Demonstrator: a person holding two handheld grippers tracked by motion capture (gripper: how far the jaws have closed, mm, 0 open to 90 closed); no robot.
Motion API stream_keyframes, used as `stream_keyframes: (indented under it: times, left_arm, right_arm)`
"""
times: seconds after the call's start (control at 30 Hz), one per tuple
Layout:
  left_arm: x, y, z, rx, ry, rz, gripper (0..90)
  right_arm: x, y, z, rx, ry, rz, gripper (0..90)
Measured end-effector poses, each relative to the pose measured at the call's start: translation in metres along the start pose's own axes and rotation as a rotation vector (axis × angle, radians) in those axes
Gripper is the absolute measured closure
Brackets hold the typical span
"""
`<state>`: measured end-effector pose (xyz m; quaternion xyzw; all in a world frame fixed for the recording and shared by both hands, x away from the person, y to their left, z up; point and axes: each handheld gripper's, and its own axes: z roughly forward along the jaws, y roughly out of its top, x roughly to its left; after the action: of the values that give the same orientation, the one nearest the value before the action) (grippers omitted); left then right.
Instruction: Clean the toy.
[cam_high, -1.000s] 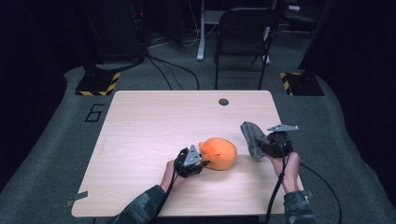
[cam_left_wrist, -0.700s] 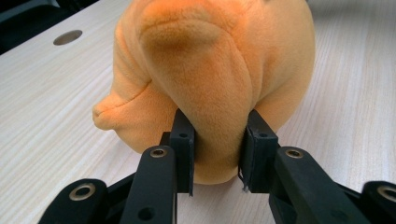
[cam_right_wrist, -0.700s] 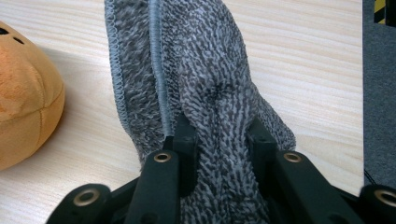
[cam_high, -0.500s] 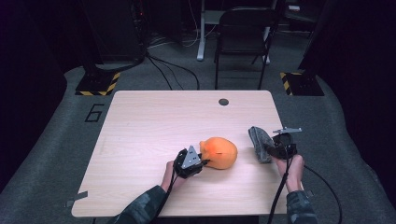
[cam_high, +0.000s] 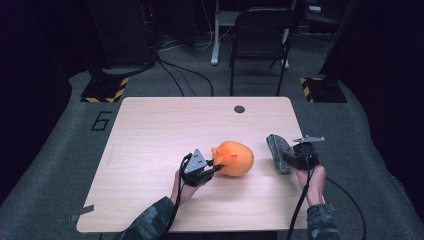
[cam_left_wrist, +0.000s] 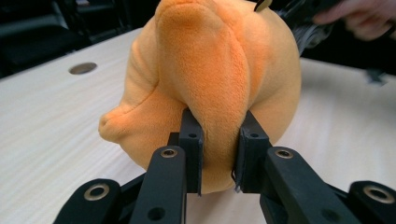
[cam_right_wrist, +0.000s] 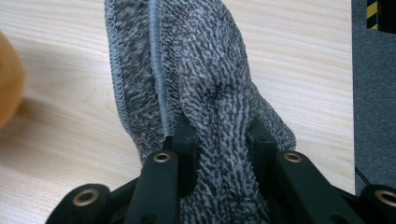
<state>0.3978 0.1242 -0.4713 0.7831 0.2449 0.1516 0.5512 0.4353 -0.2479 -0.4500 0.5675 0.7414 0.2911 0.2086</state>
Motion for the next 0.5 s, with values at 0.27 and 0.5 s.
stream_keyframes:
  times: [0.27, 0.5]
  left_arm:
    - [0.002, 0.007, 0.0, 0.089, -0.025, -0.166, 76.0]
    - [0.016, -0.005, 0.014, 0.142, -0.044, -0.342, 75.3]
  right_arm:
    - [0.012, 0.009, -0.016, -0.047, 0.047, -0.023, 71.1]
    - [0.079, 0.029, -0.045, -0.117, 0.173, -0.176, 71.3]
